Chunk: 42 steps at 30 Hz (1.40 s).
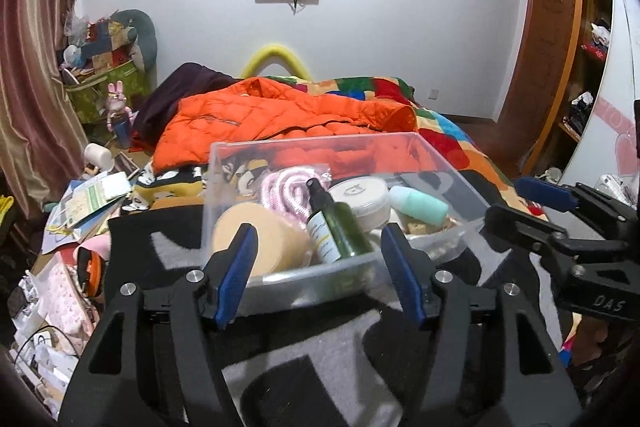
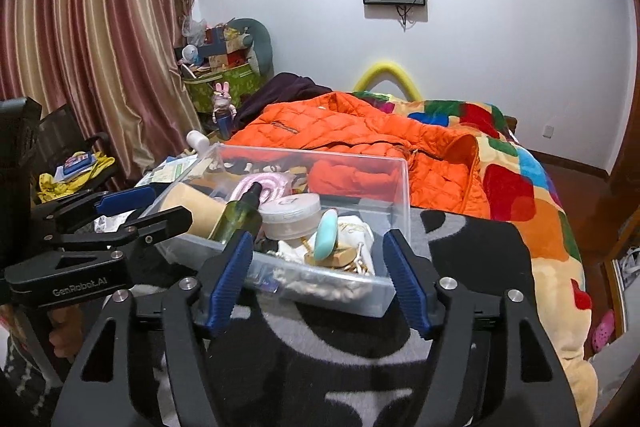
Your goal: Organize objects
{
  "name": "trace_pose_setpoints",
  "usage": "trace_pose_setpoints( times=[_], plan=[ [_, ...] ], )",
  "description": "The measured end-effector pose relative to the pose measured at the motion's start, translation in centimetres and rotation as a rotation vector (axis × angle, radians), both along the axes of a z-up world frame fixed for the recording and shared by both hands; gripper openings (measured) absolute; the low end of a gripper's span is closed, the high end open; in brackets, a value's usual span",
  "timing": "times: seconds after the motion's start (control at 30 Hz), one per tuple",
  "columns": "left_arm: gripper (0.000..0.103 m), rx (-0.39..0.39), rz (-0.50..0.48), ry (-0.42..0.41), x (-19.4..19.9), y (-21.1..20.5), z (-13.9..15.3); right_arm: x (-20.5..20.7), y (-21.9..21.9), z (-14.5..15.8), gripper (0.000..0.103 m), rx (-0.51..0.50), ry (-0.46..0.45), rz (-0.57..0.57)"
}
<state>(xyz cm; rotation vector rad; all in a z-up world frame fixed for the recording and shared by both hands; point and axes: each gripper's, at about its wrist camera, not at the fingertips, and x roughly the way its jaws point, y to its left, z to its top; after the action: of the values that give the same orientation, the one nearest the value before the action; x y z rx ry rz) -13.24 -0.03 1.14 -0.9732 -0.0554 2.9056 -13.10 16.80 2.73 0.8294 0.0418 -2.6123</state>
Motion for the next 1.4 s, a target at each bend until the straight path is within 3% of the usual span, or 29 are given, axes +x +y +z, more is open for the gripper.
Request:
trace_pose_setpoints(
  times=[0.27, 0.5, 0.8, 1.4],
  plan=[
    [0.086, -0.027, 0.024, 0.036, 2.6, -0.1, 0.3, 2.0, 0.1, 0.2, 0.066, 0.004, 0.007, -0.014],
    [0.087, 0.0, 0.012, 0.055, 4.2, 0.1, 0.3, 3.8, 0.4, 0.1, 0.075, 0.019, 0.036, -0.036],
    [0.087, 0.041, 0.021, 0.038, 4.6, -0.2, -0.5, 4.3, 1.1, -0.5, 0.076, 0.009, 0.03, -0.058],
    [0.087, 0.054, 0.011, 0.025, 4.5, 0.1, -0.6, 4.7, 1.3, -0.6, 0.076, -0.008, 0.03, -0.05]
  ],
)
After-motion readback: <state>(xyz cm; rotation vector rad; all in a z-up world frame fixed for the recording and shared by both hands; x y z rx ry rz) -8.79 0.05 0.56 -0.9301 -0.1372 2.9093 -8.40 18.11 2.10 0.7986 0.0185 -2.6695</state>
